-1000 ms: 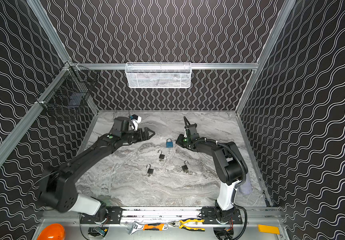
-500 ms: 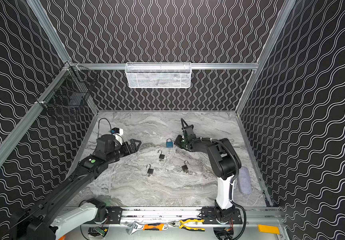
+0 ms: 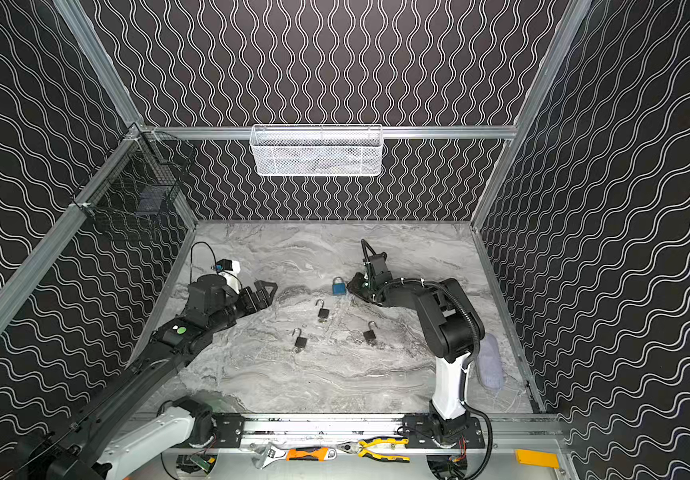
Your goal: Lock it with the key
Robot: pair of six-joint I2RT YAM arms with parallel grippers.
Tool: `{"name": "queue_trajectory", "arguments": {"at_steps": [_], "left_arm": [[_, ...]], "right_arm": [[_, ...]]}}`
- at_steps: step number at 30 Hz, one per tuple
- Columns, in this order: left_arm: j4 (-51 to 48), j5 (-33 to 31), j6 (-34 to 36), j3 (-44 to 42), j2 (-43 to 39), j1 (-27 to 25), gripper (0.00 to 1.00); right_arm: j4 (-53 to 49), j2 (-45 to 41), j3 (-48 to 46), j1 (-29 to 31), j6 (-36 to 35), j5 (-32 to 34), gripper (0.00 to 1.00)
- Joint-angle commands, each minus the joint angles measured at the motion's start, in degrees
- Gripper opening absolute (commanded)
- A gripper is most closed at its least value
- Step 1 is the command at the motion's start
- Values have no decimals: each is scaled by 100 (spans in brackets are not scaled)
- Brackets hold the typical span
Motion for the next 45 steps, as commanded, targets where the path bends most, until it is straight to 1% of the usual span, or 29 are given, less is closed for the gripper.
{"name": "queue_trajectory", "arguments": {"at_steps": [1, 5, 9, 10, 12, 13, 14, 15, 16, 20, 24, 28, 33, 37, 41, 45], "left_arm": [[53, -96, 57, -30, -19, 9, 99], [-275, 46, 18, 22, 91, 9, 99], [-569, 247, -39, 92, 310, 9, 98], [-599, 269, -38, 86, 340, 9, 99], [-625, 293, -46, 8, 353, 9, 98], [-640, 336, -27, -14, 351, 9, 99], [-666, 380, -7, -41, 356, 9, 99], [-697, 435, 19, -51, 359, 9, 99], [-708, 483, 30, -78, 351, 9, 99], [-699, 649, 50, -240, 366, 9, 99], [-568, 766, -35, -444, 393, 9, 99], [-564, 705, -163, -559, 321, 9, 99], [-907, 276, -190, -541, 104, 9, 99], [-1055, 139, -117, -552, -76, 9, 99], [-1077, 83, -81, -602, -240, 9, 99], [-1028, 40, -41, -626, -422, 9, 99]], "right_arm": [[-142, -153, -70, 18, 94, 141, 47], [-290, -533, -202, 35, 64, 246, 62], [-428, -908, -339, 35, -17, 230, 70], [-479, -1006, -359, 155, -23, 238, 73], [-607, -1269, -529, 258, -85, 297, 84], [-691, -1389, -585, 302, -115, 344, 86], [-801, -1527, -633, 349, -146, 412, 91], [-915, -1679, -700, 413, -175, 509, 99], [-1028, -1810, -749, 469, -190, 611, 100], [-1400, -2261, -1010, 780, -255, 952, 100], [-1762, -2439, -1098, 1227, -335, 1380, 100], [-2035, -2201, -909, 1620, -389, 1642, 100], [-2270, -1611, -435, 2094, -433, 2005, 98], [-2558, -1015, 236, 2374, -462, 2317, 91], [-2773, -524, 653, 2486, -465, 2538, 78], [-2819, -281, 868, 2517, -468, 2533, 68]]}}
